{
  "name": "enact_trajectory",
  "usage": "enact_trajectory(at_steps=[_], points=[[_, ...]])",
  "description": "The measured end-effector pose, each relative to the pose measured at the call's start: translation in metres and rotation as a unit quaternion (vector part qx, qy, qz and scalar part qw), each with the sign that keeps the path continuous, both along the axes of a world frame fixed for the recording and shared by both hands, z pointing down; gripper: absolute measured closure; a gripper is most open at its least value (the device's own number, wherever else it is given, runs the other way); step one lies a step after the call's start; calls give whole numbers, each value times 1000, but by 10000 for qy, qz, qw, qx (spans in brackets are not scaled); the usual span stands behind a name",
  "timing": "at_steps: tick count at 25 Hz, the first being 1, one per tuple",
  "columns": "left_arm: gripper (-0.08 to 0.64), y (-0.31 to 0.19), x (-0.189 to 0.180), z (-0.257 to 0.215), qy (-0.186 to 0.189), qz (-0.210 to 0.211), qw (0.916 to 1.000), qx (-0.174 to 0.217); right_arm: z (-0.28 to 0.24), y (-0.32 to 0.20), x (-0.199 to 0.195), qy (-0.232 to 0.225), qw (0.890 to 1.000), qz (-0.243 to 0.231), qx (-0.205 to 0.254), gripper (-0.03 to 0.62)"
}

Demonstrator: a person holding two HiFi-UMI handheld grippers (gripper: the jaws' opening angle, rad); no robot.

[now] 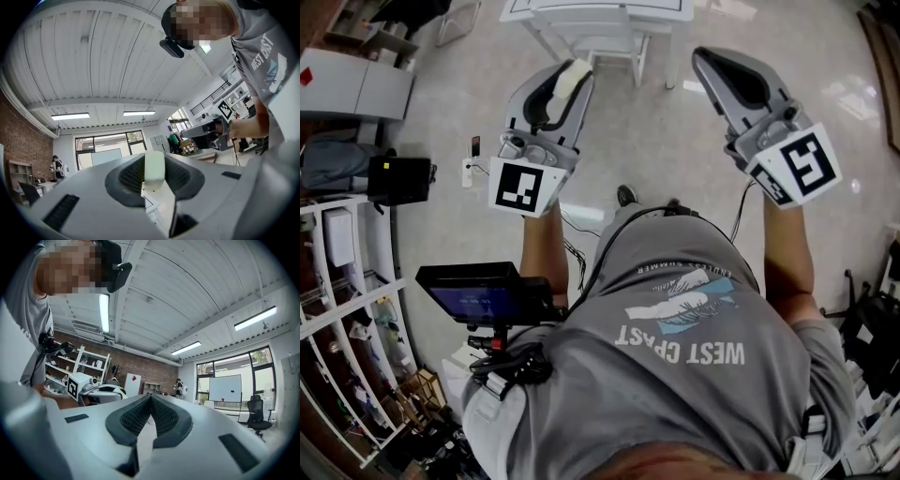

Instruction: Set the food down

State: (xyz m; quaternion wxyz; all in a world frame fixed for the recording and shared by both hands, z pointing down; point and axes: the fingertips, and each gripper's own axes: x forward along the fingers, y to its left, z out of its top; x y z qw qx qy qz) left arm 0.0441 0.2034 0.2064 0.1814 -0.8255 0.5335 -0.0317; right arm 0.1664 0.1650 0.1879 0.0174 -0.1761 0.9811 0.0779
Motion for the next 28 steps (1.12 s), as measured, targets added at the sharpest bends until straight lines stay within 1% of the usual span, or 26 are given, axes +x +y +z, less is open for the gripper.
enact_trajectory(at_steps=[1, 4, 5, 6, 7, 9, 10, 11, 15, 19, 23, 28], points=[[454, -6, 0, 4, -15, 19, 10000, 3, 5, -5, -1, -10, 10000, 12, -20, 588], [454, -9, 18, 13, -98, 126, 9999, -7, 14, -3, 18, -37, 9999, 84, -78, 588], [454, -12, 18, 14, -114, 164, 9998, -1, 15, -5, 18, -35, 9999, 118, -80, 588], [454, -19, 9, 14, -111, 196, 9997, 3, 14, -11, 9, -34, 9998, 155, -80, 588], [454, -28, -9, 14, -91, 218, 9997, -2, 14, -21, -9, -38, 9998, 189, -80, 588], [454, -50, -57, 14, -11, 237, 9997, -19, 12, -44, -57, -51, 9997, 223, -78, 588], [454, -58, -75, 13, 34, 244, 9997, -16, 12, -52, -76, -56, 9997, 223, -69, 588], [453, -62, -85, 13, 66, 252, 9997, -8, 13, -56, -87, -59, 9997, 221, -56, 588], [454, -62, -86, 8, 59, 317, 9995, 45, 10, -56, -89, -88, 9996, 280, 7, 588], [454, -65, -95, 11, 81, 374, 9993, 21, 9, -59, -99, -77, 9993, 352, 33, 588], [454, -65, -90, 11, 192, 438, 9989, 8, 7, -57, -95, -9, 9992, 410, 37, 588], [454, -73, -86, 9, 234, 389, 9990, -57, 5, -68, -92, 35, 9992, 398, 11, 588]])
